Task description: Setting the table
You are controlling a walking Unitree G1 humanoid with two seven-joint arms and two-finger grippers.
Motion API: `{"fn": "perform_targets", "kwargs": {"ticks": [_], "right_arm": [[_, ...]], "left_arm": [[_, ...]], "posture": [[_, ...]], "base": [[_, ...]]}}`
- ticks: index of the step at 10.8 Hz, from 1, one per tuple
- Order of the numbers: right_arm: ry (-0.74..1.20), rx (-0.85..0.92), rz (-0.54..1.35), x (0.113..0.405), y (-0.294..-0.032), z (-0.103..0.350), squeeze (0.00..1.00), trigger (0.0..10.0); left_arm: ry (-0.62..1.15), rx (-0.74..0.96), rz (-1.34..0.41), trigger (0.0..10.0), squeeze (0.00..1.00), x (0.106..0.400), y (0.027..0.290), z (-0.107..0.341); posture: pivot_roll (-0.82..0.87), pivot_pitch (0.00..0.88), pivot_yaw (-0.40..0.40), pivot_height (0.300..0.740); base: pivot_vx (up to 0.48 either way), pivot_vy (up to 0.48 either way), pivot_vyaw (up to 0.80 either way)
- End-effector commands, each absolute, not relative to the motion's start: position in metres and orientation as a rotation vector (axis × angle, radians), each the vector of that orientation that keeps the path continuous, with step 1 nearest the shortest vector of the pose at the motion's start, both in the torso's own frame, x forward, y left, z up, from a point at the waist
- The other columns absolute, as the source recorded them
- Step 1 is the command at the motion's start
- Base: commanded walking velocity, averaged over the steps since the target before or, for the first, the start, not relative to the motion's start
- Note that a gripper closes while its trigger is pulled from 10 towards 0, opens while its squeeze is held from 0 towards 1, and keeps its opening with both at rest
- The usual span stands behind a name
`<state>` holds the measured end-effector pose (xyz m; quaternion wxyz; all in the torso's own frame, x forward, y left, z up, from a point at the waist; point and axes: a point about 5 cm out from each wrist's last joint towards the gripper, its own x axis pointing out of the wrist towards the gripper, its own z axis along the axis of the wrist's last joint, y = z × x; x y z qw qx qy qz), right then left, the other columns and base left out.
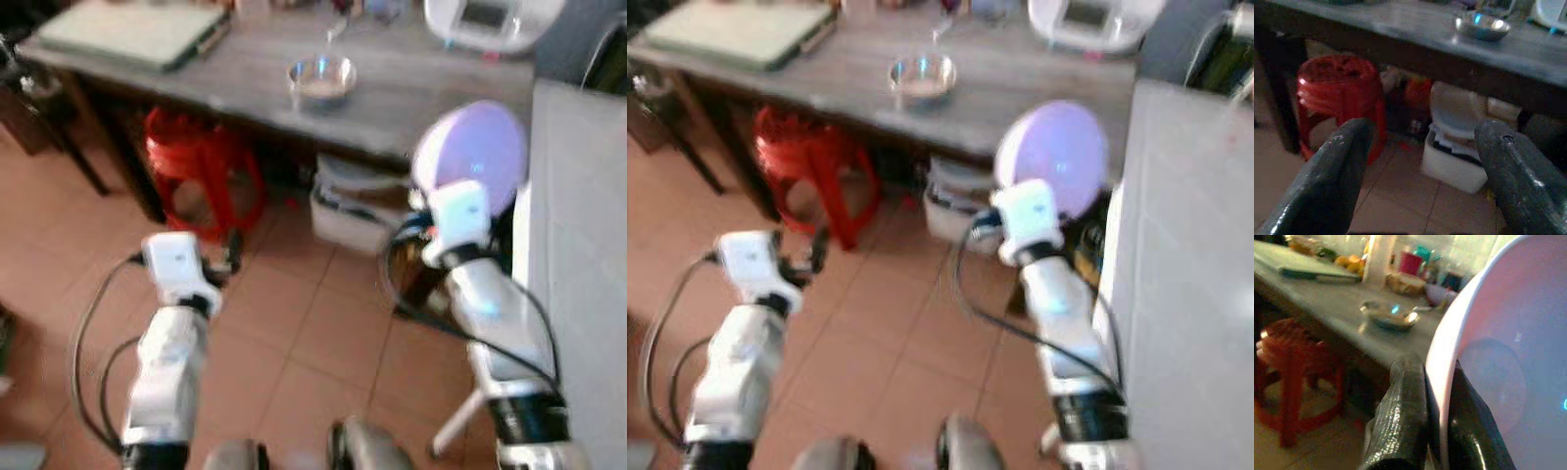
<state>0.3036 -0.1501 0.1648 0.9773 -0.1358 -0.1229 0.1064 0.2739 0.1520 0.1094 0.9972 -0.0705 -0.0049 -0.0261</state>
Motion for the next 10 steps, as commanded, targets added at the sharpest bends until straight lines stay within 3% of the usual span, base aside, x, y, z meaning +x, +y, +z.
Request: {"fn": "perform_targets", "kwargs": {"ticks": [1, 3, 9, 10], "right_arm": [[-0.274, -0.268, 0.240, 0.303, -0.142, 0.169, 0.00, 10.0], [-0.301, -0.269, 0.217, 0.303, -0.144, 0.173, 0.00, 10.0], [-0.306, -0.262, 0.206, 0.304, -0.144, 0.175, 0.00, 10.0], [-0.303, -0.257, 0.205, 0.305, -0.144, 0.175, 0.00, 10.0]], "left_arm": [[-0.016, -0.118, -0.032, 10.0, 0.00, 0.274, 0.161, 0.109], [-0.058, -0.056, -0.056, 10.0, 0.00, 0.274, 0.157, 0.116], [-0.111, -0.143, -0.074, 10.0, 0.00, 0.278, 0.148, 0.128], [-0.112, -0.149, -0.076, 10.0, 0.00, 0.278, 0.148, 0.128]], "posture": [[-0.02, 0.123, -0.008, 0.740], [-0.02, 0.125, -0.008, 0.740], [-0.03, 0.135, -0.008, 0.740], [-0.03, 0.135, -0.008, 0.740]], "base": [[0.398, 0.266, 0.00], [0.441, 0.131, 0.00], [0.472, 0.000, 0.00], [0.458, 0.000, -0.80]]}}
